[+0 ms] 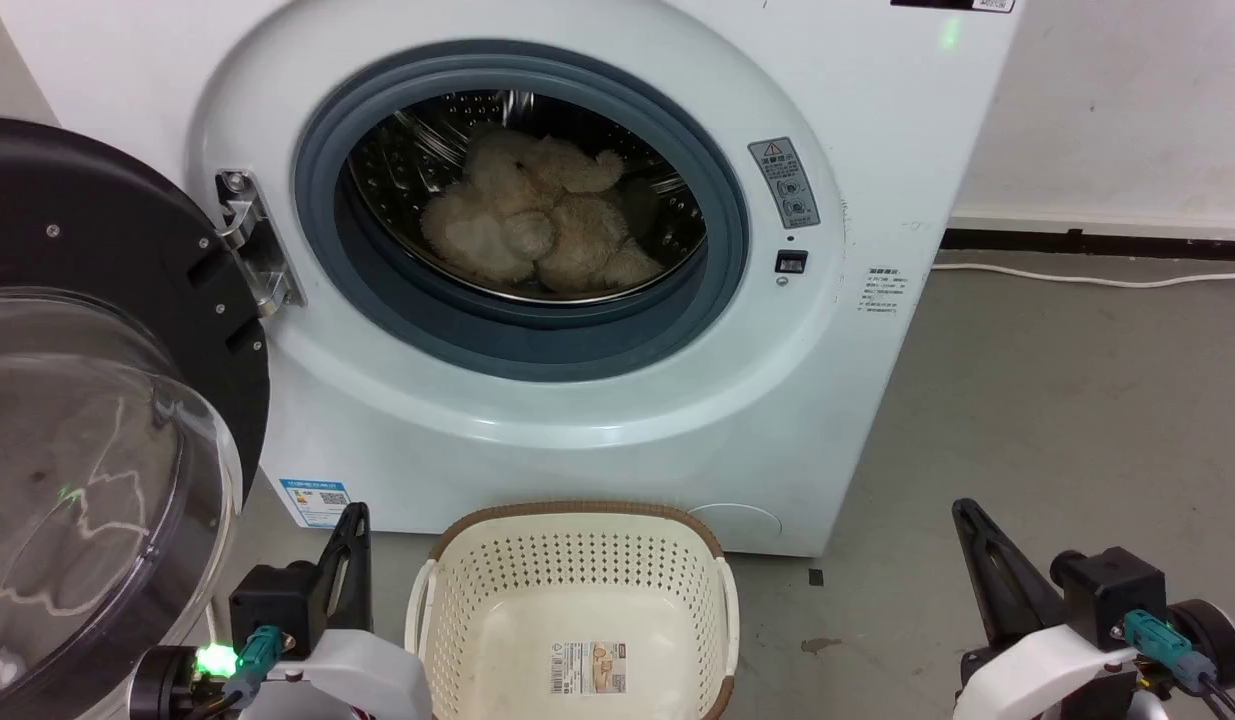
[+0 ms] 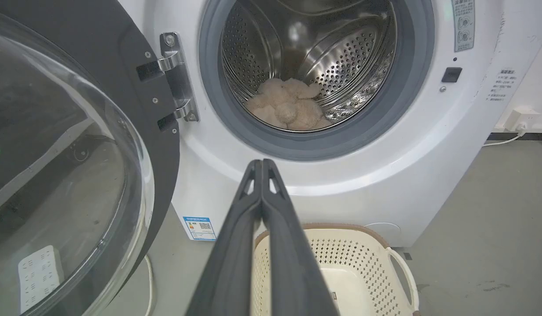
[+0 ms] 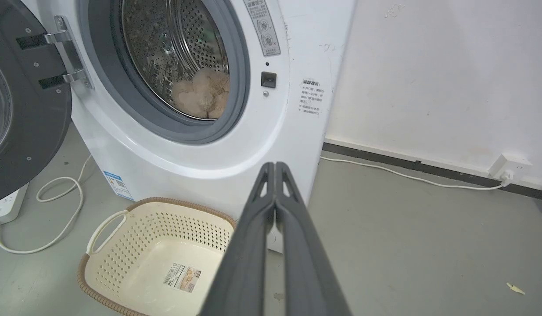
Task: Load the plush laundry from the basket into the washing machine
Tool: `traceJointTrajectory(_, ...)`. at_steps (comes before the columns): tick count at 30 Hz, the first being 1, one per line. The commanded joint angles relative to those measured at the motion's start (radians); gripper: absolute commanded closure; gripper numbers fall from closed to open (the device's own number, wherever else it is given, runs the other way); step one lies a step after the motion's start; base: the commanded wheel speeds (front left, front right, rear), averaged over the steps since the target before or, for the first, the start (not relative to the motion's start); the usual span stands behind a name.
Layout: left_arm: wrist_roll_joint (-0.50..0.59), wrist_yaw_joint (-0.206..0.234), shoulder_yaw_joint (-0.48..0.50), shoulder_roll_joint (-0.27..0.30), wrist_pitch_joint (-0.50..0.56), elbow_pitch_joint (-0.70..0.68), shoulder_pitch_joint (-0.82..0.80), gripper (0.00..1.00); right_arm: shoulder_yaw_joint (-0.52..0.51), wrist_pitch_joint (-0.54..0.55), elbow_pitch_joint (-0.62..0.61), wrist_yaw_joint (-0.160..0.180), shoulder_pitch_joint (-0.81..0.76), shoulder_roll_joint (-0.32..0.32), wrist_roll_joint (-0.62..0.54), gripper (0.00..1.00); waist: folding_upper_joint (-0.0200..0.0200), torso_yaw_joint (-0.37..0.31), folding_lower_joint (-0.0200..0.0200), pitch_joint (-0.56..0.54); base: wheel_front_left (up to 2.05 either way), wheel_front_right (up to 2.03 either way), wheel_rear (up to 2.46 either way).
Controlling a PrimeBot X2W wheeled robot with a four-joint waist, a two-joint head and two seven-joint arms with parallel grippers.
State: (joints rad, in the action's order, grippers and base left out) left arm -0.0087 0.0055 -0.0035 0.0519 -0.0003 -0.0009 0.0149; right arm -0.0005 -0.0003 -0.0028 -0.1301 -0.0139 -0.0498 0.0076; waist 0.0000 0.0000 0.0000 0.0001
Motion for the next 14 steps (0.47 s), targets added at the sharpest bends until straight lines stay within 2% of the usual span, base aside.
traceJointTrajectory(1, 0.009, -0.005, 0.004, -0.002, 0.000, 0.001, -0.015, 1.00, 0.000, 0.000, 0.003, -0.001, 0.014, 0.000, -0.008, 1.00, 0.0000, 0.000, 0.0000, 0.000, 0.00, 0.00, 0.00)
traceJointTrajectory(14, 0.009, -0.005, 0.004, -0.002, 0.000, 0.001, -0.015, 1.00, 0.000, 0.000, 0.003, -0.001, 0.014, 0.000, -0.008, 1.00, 0.0000, 0.000, 0.0000, 0.000, 0.00, 0.00, 0.00)
